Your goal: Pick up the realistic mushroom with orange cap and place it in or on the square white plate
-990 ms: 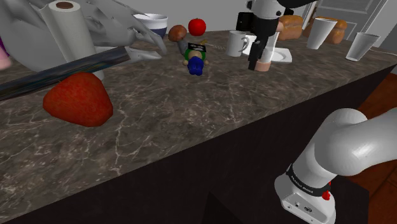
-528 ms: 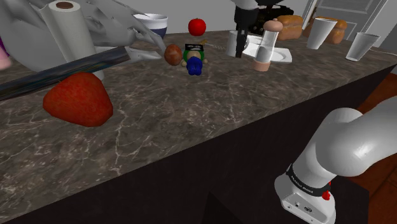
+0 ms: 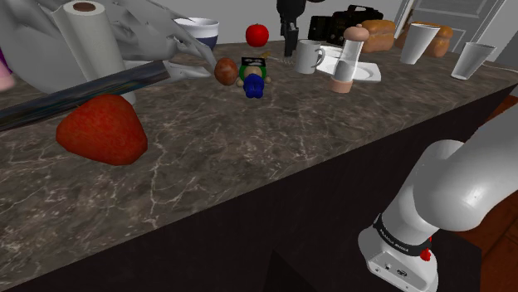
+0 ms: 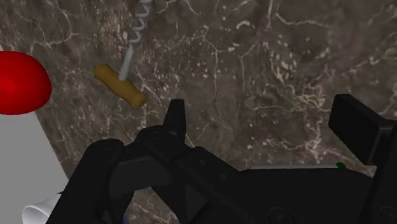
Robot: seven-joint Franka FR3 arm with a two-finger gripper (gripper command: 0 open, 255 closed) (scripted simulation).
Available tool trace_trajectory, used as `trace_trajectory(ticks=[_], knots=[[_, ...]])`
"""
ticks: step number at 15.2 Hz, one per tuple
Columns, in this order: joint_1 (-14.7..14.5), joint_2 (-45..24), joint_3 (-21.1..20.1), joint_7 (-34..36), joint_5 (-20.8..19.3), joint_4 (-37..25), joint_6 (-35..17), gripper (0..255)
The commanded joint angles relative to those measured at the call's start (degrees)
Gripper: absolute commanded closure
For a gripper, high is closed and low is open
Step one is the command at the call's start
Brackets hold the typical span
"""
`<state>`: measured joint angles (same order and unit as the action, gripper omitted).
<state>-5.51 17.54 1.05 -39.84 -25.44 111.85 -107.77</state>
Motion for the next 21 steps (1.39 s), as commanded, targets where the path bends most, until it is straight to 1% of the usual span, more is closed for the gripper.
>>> trace_trajectory(ticks=[1, 10, 17, 21], knots=[[-0.7, -2.8, -0.4, -3.2, -1.7, -2.8, -1.7, 0], [-3.8, -12.7, -3.4, -15.6, -8.0, -13.8, -7.8, 0], [-2.8, -14.8, -2.2, -15.3, -8.5, -12.1, -12.3, 0], [-2.7, -15.0, -2.1, -15.2, -8.6, -12.0, -12.6, 0]])
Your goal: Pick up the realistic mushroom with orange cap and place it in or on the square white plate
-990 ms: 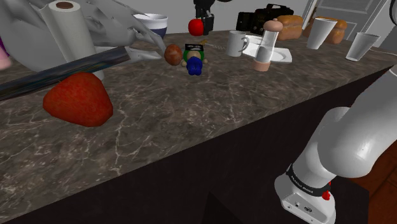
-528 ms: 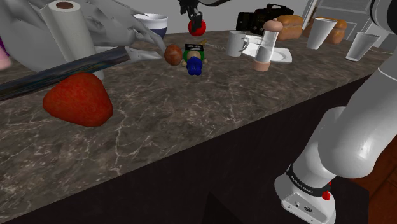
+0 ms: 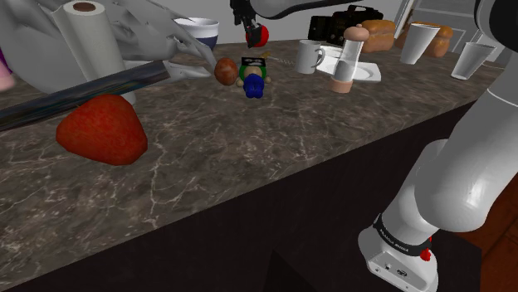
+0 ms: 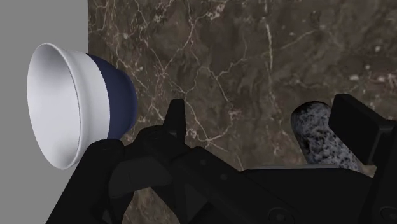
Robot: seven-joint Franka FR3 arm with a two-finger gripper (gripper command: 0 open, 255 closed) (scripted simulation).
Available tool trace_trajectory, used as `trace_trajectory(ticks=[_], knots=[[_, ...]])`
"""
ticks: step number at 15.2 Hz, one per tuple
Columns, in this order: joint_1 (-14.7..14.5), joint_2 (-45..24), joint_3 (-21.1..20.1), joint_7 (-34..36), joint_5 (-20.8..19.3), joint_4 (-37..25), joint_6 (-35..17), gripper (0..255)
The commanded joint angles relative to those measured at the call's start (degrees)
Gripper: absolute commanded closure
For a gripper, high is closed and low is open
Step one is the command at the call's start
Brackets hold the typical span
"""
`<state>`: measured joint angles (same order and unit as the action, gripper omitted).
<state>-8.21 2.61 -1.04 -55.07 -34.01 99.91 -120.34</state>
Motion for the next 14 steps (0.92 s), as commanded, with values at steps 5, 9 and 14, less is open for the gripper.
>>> trace_trajectory(ticks=[5, 9, 14], knots=[[0.0, 0.0, 0.0, 0.0, 0.0, 0.0, 0.0, 255], [0.0, 0.0, 0.0, 0.0, 0.0, 0.0, 0.0, 255], [0.0, 0.0, 0.0, 0.0, 0.0, 0.0, 0.0, 255]])
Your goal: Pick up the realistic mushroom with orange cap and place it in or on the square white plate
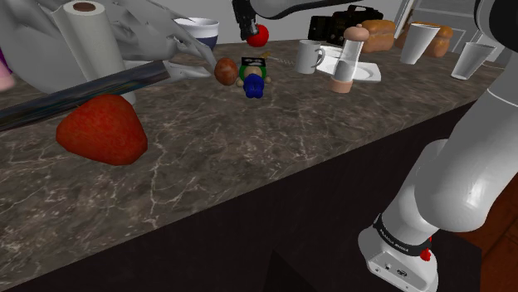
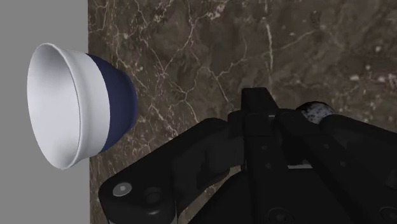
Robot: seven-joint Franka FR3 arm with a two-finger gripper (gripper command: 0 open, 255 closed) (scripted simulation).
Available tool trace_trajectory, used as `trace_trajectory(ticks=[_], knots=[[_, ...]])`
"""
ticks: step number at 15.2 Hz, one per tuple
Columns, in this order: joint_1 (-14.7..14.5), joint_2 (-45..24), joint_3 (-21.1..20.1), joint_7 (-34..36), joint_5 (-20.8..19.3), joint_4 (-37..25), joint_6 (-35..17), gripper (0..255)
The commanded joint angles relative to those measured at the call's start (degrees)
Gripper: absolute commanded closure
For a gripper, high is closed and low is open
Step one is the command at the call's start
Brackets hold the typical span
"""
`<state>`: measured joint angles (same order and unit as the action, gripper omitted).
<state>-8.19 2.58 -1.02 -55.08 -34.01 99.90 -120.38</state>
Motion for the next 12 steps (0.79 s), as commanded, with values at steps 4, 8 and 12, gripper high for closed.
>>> trace_trajectory(ticks=[4, 8, 12], knots=[[0.6, -3.0, 2.5, -25.4, 21.6, -3.9, 2.9, 0], [3.7, -10.8, 3.2, -52.2, 43.2, -15.0, 20.5, 0], [4.3, -11.7, 2.6, -54.6, 45.0, -14.2, 20.8, 0]])
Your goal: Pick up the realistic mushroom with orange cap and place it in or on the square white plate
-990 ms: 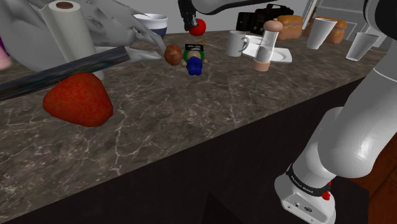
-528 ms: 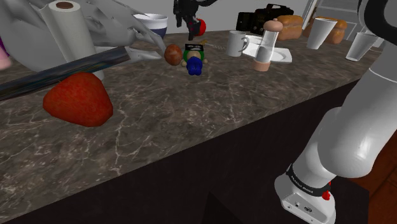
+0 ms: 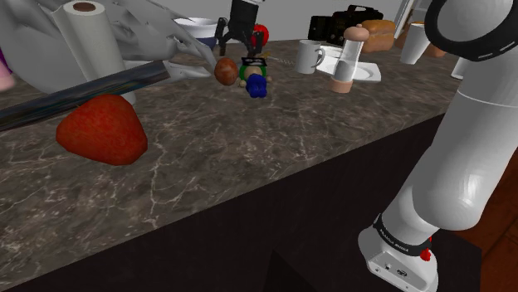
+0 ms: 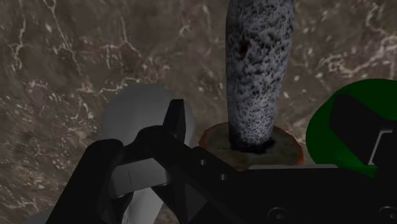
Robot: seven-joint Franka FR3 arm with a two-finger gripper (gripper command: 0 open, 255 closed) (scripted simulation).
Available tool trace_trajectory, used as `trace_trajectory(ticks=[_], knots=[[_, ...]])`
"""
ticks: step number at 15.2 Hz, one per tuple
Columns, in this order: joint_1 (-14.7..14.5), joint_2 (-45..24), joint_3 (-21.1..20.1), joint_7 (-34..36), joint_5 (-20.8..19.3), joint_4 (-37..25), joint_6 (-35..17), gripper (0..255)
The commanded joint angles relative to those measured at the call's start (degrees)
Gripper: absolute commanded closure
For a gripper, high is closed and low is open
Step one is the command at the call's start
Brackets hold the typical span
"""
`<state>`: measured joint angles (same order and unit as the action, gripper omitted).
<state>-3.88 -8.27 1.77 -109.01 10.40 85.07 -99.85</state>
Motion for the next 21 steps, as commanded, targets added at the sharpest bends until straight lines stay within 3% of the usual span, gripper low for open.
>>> trace_trajectory(ticks=[1, 5, 12, 13, 15, 21], knots=[[-0.1, -0.9, -0.2, -0.7, 0.5, 1.5, -0.5, 0], [-0.3, -0.8, -0.4, -0.8, 0.6, 4.2, -3.2, 0], [-0.3, -0.8, -0.5, -0.8, 0.6, 4.2, -3.2, 0], [-0.1, 0.0, -0.4, -1.1, 0.6, 5.4, -3.5, 255], [-0.2, 1.5, -0.4, -1.3, 0.7, 8.1, -4.7, 255], [-0.1, 0.9, -0.3, -1.2, 0.6, 6.0, -3.1, 255]])
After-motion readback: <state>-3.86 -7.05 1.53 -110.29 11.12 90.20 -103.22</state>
